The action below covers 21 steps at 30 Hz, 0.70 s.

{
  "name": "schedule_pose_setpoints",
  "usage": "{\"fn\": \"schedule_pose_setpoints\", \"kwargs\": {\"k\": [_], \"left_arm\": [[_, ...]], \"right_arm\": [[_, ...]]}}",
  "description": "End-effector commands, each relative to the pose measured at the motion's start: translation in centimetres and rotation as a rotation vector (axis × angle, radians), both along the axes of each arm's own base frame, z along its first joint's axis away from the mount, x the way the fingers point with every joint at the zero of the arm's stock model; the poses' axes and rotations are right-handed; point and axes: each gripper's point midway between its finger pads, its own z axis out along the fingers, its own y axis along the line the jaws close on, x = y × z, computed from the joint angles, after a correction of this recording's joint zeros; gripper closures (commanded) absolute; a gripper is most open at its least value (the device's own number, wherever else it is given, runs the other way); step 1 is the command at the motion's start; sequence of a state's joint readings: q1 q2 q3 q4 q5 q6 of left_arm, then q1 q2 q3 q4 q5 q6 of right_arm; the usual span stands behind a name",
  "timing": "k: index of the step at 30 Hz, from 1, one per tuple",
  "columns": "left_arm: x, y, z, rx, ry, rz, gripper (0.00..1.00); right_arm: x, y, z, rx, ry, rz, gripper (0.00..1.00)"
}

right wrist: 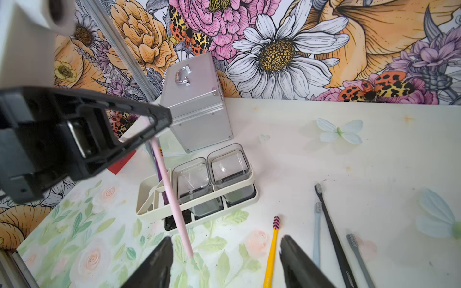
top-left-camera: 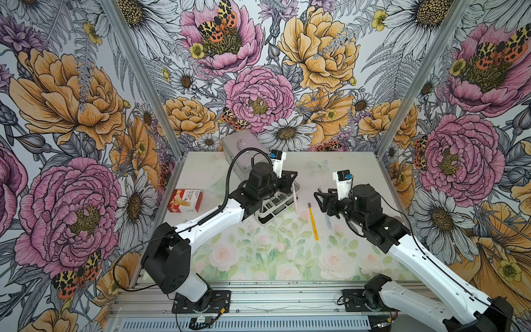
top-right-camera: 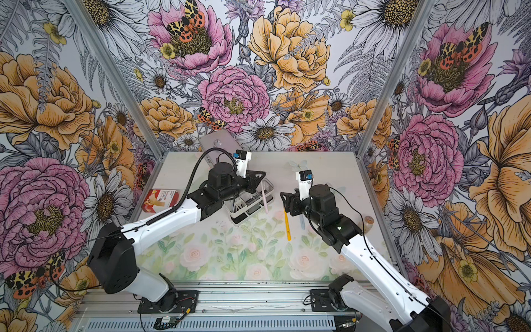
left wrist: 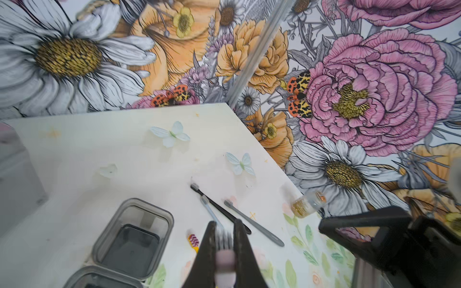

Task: Place the toothbrush into the toothbrush holder
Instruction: Place the toothbrush in the toothbrush holder.

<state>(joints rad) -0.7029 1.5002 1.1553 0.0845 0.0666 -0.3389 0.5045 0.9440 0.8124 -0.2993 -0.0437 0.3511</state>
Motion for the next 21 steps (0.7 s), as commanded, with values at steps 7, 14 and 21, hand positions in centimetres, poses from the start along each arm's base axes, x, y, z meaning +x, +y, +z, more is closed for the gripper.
{"fn": "schedule_pose_setpoints", "kwargs": {"k": [7,14,21], "left_arm": [[0.9,5.6,3.4,0.191,-0.281,0.309,1.0],[-0.2,7.2,4.7,0.241,-0.384,0.338,1.0],[-1.9,10.5,5.6,0.241,-0.422,0.424,1.0]], "right_arm": [[-0.8,-1.5,-0.3,-0.008,-0.007,-0.049,0.31],[-1.7,-2.5,-0.3,-0.018,-0.022,-0.063,0.29],[-2.2,-2.8,-1.4,-0.032,-0.004,-0.057,0.29]]}}
